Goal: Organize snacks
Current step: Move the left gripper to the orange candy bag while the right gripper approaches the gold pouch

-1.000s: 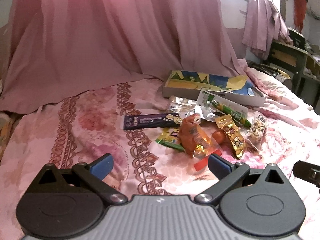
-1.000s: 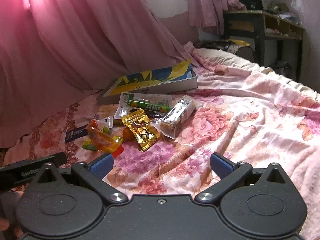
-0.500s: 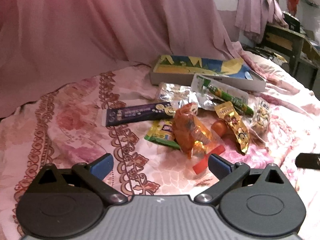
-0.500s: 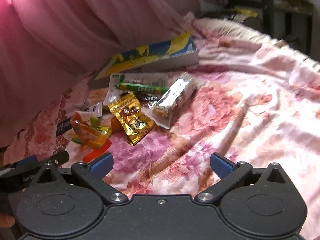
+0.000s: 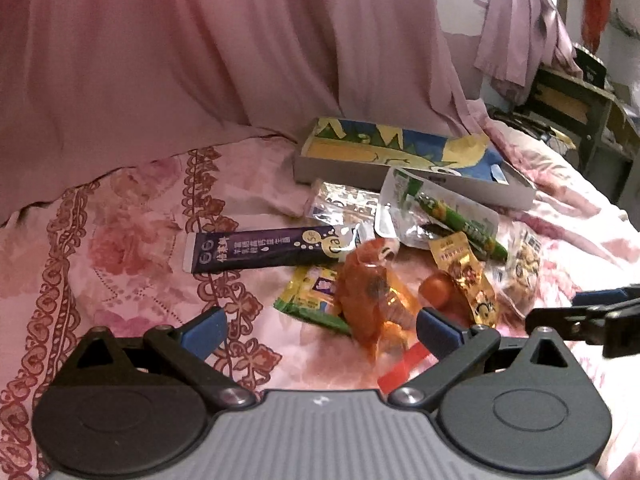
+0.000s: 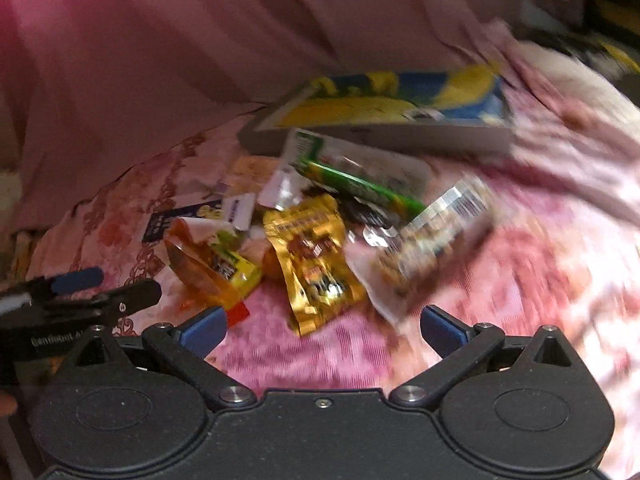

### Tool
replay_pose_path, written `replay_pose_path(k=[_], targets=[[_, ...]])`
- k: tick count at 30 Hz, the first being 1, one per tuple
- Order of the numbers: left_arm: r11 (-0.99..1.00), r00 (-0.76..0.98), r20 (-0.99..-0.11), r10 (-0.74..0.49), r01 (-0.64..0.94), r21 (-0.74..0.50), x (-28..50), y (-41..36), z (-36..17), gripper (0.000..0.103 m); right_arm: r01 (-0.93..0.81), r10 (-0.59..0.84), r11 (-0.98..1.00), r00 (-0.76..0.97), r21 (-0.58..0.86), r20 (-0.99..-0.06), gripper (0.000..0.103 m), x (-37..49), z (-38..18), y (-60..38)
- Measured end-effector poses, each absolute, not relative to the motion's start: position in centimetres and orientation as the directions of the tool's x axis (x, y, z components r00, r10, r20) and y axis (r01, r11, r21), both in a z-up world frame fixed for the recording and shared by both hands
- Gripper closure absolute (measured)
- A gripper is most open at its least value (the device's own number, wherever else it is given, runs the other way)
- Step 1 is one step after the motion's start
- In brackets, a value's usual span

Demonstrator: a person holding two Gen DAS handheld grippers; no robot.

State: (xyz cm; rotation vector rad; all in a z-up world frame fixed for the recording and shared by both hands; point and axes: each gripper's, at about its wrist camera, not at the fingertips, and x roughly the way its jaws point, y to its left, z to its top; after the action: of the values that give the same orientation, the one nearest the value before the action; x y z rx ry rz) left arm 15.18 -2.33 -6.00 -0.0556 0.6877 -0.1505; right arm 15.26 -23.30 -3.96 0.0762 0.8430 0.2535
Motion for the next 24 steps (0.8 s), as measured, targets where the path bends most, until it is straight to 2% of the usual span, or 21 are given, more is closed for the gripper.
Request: replay_pose_path(k=[5, 8, 13, 15, 19, 24], targets=[[0.977, 0.754, -0.627, -0.194, 0.092, -0.191, 15.9, -1.4, -6.4, 0.000, -0.382, 0.402, 0.900, 0.536, 0.211, -0.742, 0.001, 17.8, -5.1, -22.3], [0.959, 0.730, -0.634, -0.254, 0.108, -0.261, 16.4, -1.1, -6.8, 0.001, -0.375, 0.421, 0.893, 0.492, 0.251, -0.762, 0.001, 18.9, -6.2, -22.4], [0.945, 0.700, -0.645, -0.307, 0.144, -0.293, 16.9, -1.5, -7.8, 0.001, -0.289, 0.409, 0.909, 0.487, 0.299, -0.772, 0.004, 19.5, -7.3, -23.4], [0.934, 0.687, -0.644, -0.336, 0.157, -0.321, 17.2, -1.5, -8.2, 0.001, -0.286, 0.389, 0.918, 0.506, 0.276, -0.770, 0.006, 19.6, -7.4, -23.4], [0.912, 0.676, -0.627, -0.386, 0.176, -0.370, 17.9, -1.3, -8.6, 0.002, -0.332, 0.327, 0.930, 0.547, 0.159, -0.770, 0.016, 19.6, -7.6, -22.6], [0.882, 0.687, -0.584, -0.433, 0.187, -0.433, 18.7, -0.3, -8.8, 0.007, -0.376, 0.303, 0.923, 0.588, 0.078, -0.750, 0.020, 19.6, -8.0, -21.9]])
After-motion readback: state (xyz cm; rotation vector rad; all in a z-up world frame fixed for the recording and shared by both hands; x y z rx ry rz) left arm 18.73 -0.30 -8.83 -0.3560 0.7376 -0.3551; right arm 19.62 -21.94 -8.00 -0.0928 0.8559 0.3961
